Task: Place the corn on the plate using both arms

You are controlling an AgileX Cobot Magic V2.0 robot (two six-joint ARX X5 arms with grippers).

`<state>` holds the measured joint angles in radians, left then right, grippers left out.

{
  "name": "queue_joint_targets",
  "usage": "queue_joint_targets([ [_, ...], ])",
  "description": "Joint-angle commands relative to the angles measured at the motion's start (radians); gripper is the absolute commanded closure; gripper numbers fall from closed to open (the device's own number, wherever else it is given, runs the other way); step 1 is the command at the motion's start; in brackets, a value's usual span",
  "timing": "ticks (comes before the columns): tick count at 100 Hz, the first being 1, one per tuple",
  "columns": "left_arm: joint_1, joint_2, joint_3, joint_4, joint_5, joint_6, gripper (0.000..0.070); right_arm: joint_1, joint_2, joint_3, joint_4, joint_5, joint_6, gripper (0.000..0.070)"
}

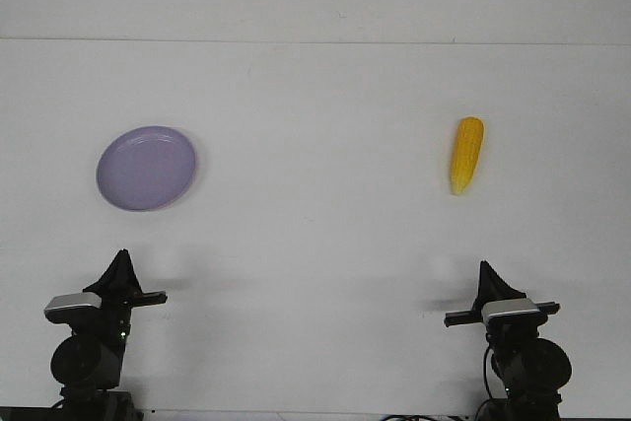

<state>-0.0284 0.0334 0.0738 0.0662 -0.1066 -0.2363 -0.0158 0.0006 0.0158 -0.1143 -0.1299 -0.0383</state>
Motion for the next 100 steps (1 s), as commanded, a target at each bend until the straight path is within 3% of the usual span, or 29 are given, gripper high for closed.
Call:
queue_joint_targets([
  [1, 0.001, 0.035, 0.095, 0.022, -0.003, -0.039, 0.0689, -0.002, 0.0, -0.003, 0.01, -0.001, -0.004, 0.0688],
  [8, 0.001, 0.113, 0.2, 0.004, -0.005, -0.029, 0.0636, -0.002, 0.0, -0.003, 0.01, -0.001, -0.004, 0.0689],
  [17, 0.002, 0.236, 0.335, -0.042, -0.011, 0.0, 0.0197, -0.002, 0.0, -0.003, 0.01, -0.001, -0.004, 0.0688],
  [21, 0.002, 0.298, 0.394, -0.077, -0.021, 0.004, 0.0119, -0.002, 0.0, -0.003, 0.01, -0.001, -0.004, 0.0688],
  [33, 0.002, 0.477, 0.544, -0.194, -0.028, 0.039, 0.0166, -0.002, 0.0, -0.003, 0.01, -0.001, -0.004, 0.0688],
  [46, 0.016, 0.661, 0.642, -0.239, -0.034, 0.076, 0.0173, -0.002, 0.0, -0.003, 0.01, -0.001, -0.004, 0.0688],
  [64, 0.132, 0.946, 0.759, -0.29, -0.031, 0.105, 0.0206, -0.002, 0.0, -0.003, 0.01, -0.001, -0.004, 0.0688],
  [85, 0.301, 1.302, 0.935, -0.342, 0.135, 0.096, 0.021, -0.002, 0.0, -0.003, 0.01, -0.001, -0.004, 0.0688],
  [100, 0.355, 1.521, 1.063, -0.395, 0.183, 0.094, 0.0215, -0.002, 0.0, -0.003, 0.01, -0.001, -0.004, 0.0688],
])
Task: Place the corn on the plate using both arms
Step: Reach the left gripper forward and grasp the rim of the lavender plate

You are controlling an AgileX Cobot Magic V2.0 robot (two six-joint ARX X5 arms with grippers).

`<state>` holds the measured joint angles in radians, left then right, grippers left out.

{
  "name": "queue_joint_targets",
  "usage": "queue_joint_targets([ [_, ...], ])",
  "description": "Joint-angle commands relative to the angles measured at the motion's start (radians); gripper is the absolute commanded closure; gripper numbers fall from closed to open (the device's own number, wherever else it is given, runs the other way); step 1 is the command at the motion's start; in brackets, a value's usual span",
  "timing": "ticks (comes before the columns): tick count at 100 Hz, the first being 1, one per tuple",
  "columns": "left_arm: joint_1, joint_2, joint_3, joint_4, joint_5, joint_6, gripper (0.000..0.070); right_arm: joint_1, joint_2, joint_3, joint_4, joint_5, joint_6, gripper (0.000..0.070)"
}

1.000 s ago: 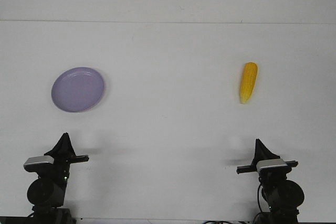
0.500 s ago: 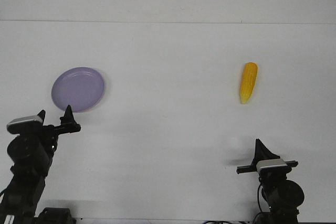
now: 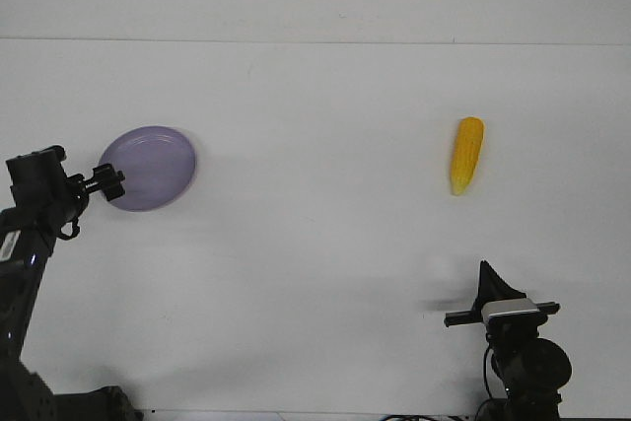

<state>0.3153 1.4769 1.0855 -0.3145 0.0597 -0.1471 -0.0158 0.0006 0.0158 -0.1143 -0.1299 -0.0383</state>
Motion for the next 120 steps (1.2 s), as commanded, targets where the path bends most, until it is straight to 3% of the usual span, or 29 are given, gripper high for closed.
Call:
queue_joint_targets([
  [1, 0.014, 0.089, 0.059, -0.019, 0.019, 0.005, 0.0215, -0.002, 0.0, -0.003, 0.01, -0.001, -0.004, 0.0688],
  [12, 0.028, 0.192, 0.12, -0.037, 0.04, 0.005, 0.0221, -0.002, 0.0, -0.003, 0.01, -0.001, -0.004, 0.0688],
  [25, 0.031, 0.257, 0.136, -0.007, 0.075, 0.003, 0.0325, -0.002, 0.0, -0.003, 0.01, -0.001, -0.004, 0.0688],
  [40, 0.028, 0.284, 0.136, 0.02, 0.082, 0.0, 0.0341, -0.002, 0.0, -0.003, 0.01, -0.001, -0.004, 0.0688],
  [53, 0.026, 0.284, 0.136, 0.028, 0.082, 0.0, 0.0542, -0.002, 0.0, -0.003, 0.01, -0.001, -0.004, 0.0688],
  [82, 0.023, 0.317, 0.136, 0.021, 0.083, 0.0, 0.0572, -0.002, 0.0, -0.003, 0.01, -0.001, -0.004, 0.0688],
  [90, 0.023, 0.317, 0.136, 0.024, 0.083, 0.002, 0.07, -0.002, 0.0, -0.003, 0.01, -0.001, -0.004, 0.0688],
  [120, 0.019, 0.27, 0.137, 0.014, 0.178, 0.005, 0.0693, -0.002, 0.0, -0.003, 0.01, -0.001, -0.004, 0.0688],
])
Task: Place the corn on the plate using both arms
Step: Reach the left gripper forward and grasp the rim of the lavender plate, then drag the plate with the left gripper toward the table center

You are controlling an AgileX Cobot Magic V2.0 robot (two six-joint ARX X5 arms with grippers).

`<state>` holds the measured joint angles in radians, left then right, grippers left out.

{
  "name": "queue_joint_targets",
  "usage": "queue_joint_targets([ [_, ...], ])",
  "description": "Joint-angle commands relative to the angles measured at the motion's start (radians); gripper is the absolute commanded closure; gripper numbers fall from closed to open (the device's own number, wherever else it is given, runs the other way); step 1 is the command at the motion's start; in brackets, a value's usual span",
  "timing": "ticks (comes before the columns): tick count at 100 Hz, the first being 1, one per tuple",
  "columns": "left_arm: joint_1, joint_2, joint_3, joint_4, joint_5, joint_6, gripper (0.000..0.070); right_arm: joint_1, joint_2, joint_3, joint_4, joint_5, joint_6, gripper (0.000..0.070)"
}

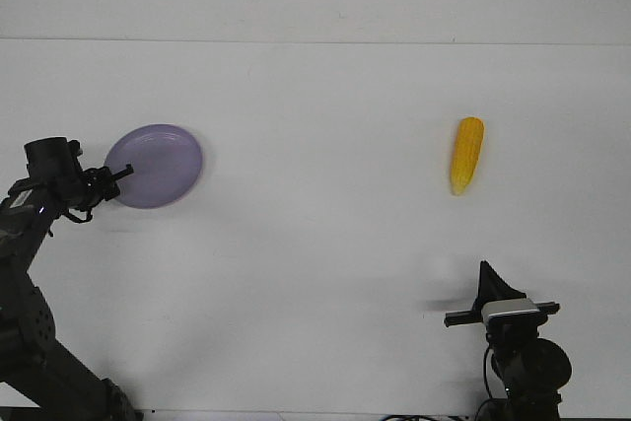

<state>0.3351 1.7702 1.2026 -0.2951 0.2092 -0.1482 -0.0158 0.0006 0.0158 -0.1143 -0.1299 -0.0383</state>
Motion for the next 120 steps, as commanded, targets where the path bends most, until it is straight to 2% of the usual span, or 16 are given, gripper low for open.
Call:
queue_joint_targets([
  [1, -0.001, -0.029, 0.019, -0.006, 0.036, 0.005, 0.0693, -0.002, 0.0, -0.003, 0.01, -0.001, -0.004, 0.0688],
  [23, -0.018, -0.248, 0.019, -0.092, 0.196, -0.021, 0.0693, -0.002, 0.0, -0.003, 0.01, -0.001, -0.004, 0.0688],
  [39, -0.09, -0.473, 0.016, -0.184, 0.201, -0.022, 0.0694, -0.002, 0.0, -0.003, 0.01, -0.001, -0.004, 0.0688],
  [55, -0.232, -0.668, -0.068, -0.214, 0.201, -0.034, 0.0694, -0.002, 0.0, -0.003, 0.01, -0.001, -0.004, 0.0689],
  [69, -0.378, -0.758, -0.21, -0.188, 0.199, -0.108, 0.0693, -0.002, 0.0, -0.003, 0.01, -0.001, -0.004, 0.0688],
  [95, -0.654, -0.736, -0.443, -0.005, 0.093, -0.226, 0.0693, -0.002, 0.0, -0.003, 0.01, -0.001, -0.004, 0.0688],
  [110, -0.753, -0.653, -0.474, 0.061, -0.005, -0.231, 0.0693, -0.002, 0.0, -0.003, 0.01, -0.001, -0.004, 0.0688],
  [120, -0.793, -0.586, -0.474, 0.114, -0.018, -0.224, 0.0693, -0.002, 0.0, -0.003, 0.01, -0.001, -0.004, 0.0688],
])
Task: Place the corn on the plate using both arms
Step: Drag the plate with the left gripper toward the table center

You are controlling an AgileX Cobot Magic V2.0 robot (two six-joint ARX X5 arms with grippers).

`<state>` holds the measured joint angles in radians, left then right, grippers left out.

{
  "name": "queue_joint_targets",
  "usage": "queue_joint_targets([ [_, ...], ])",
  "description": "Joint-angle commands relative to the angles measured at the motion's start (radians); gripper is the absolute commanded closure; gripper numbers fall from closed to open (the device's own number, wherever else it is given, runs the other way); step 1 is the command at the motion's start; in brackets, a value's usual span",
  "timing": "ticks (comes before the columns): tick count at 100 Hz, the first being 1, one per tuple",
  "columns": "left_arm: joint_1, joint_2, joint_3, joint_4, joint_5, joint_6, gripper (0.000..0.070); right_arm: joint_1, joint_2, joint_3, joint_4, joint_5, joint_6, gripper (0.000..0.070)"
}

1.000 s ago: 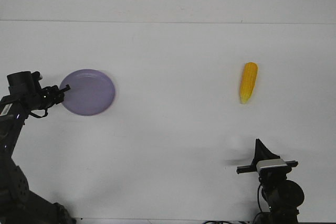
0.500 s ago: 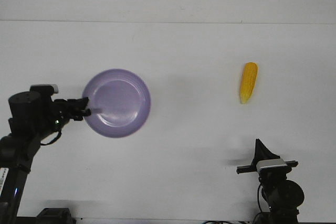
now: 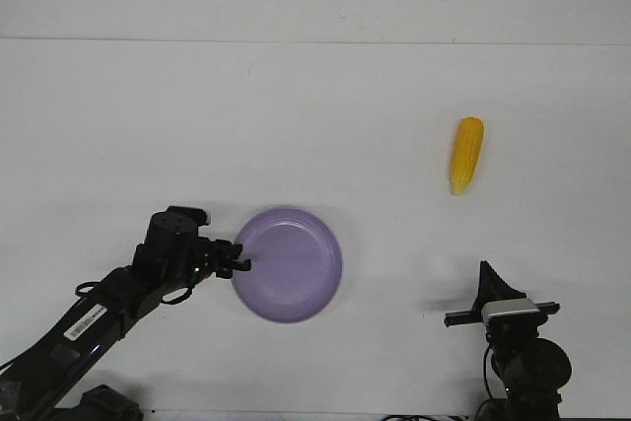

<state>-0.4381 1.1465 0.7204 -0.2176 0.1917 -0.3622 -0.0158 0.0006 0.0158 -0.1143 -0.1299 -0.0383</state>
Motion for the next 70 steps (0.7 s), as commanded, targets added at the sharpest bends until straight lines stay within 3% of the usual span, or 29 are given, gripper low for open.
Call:
queue_joint_targets([
  [1, -0.023, 0.045, 0.008, 0.041, -0.002, -0.008, 0.0693, -0.002, 0.0, -0.003, 0.01, -0.001, -0.004, 0.0688],
  [45, -0.062, 0.285, 0.008, 0.19, -0.035, 0.005, 0.0672, -0.002, 0.0, -0.003, 0.01, -0.001, -0.004, 0.0688],
  [50, -0.062, 0.285, 0.008, 0.197, -0.035, 0.005, 0.0589, -0.002, 0.0, -0.003, 0.01, -0.001, -0.004, 0.0688],
  [62, -0.061, 0.272, 0.01, 0.2, -0.035, 0.002, 0.0244, -0.002, 0.0, -0.003, 0.01, -0.001, -0.004, 0.0688],
  [65, -0.061, 0.265, 0.01, 0.198, -0.035, 0.003, 0.0202, -0.002, 0.0, -0.003, 0.01, -0.001, -0.004, 0.0688],
  [70, -0.061, 0.25, 0.01, 0.197, -0.035, 0.008, 0.0192, -0.002, 0.0, -0.003, 0.01, -0.001, -0.004, 0.0688],
])
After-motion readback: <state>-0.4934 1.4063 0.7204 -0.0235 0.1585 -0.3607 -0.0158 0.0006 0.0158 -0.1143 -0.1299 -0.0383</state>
